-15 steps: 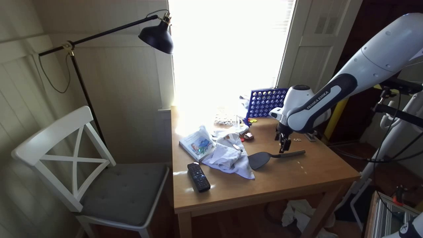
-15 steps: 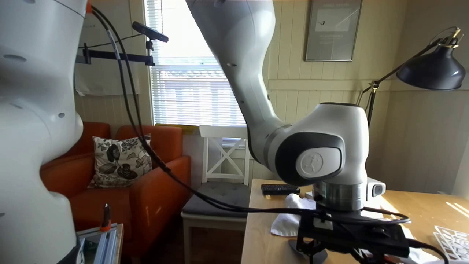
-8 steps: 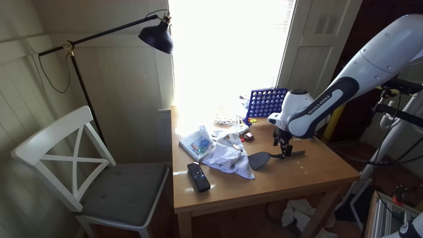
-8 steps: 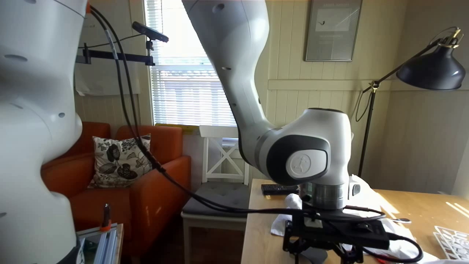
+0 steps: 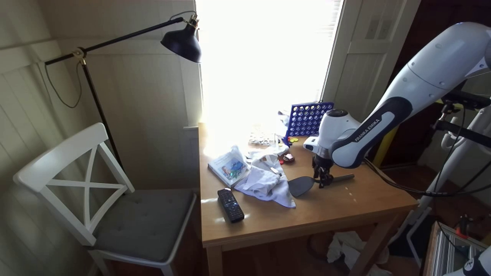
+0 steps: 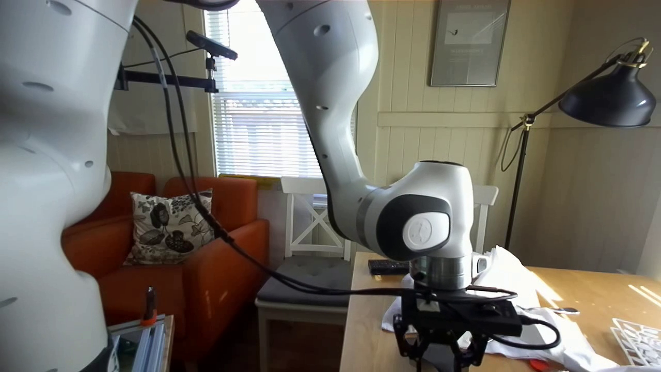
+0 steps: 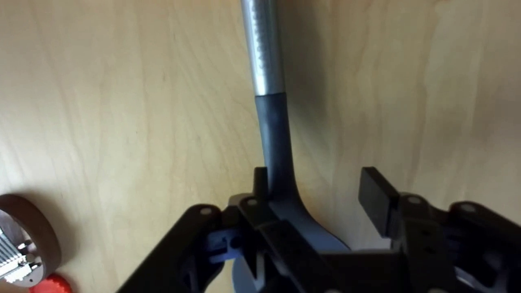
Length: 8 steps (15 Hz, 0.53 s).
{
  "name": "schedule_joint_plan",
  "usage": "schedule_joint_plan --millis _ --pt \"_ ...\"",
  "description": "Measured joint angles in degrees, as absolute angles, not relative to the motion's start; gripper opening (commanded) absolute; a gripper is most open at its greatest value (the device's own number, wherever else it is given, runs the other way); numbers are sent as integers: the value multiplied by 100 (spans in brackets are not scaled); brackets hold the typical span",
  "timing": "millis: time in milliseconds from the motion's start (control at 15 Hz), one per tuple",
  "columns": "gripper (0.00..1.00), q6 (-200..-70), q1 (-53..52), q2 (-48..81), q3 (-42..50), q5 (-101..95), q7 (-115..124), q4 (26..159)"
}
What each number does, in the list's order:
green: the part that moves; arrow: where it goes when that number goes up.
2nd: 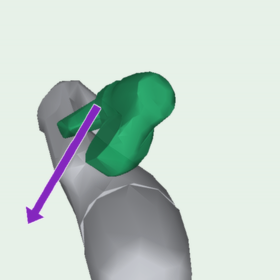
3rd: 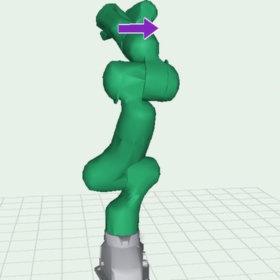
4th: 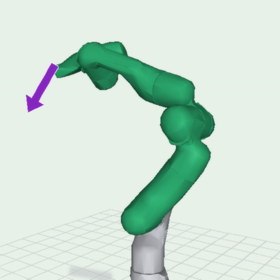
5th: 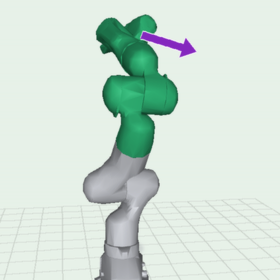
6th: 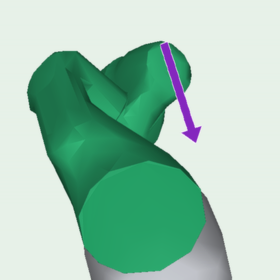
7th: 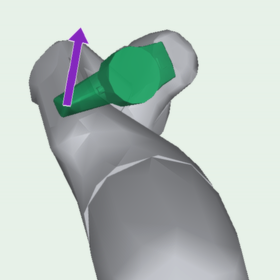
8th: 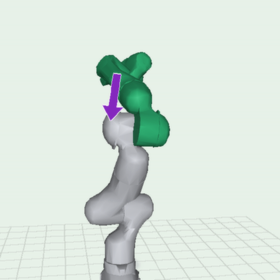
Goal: Pick up the spatula
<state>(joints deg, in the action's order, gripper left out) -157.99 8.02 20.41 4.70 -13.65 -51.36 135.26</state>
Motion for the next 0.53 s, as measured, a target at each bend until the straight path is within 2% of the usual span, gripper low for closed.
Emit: schedule_joint_plan --millis 267,467,533 --pt "2 -15799 823 2102 515 -1365 -5026 13447" --pt "4 -15799 828 2108 548 -1365 -4968 13397" --pt "0 -15799 828 2107 554 -1365 -4955 13378"
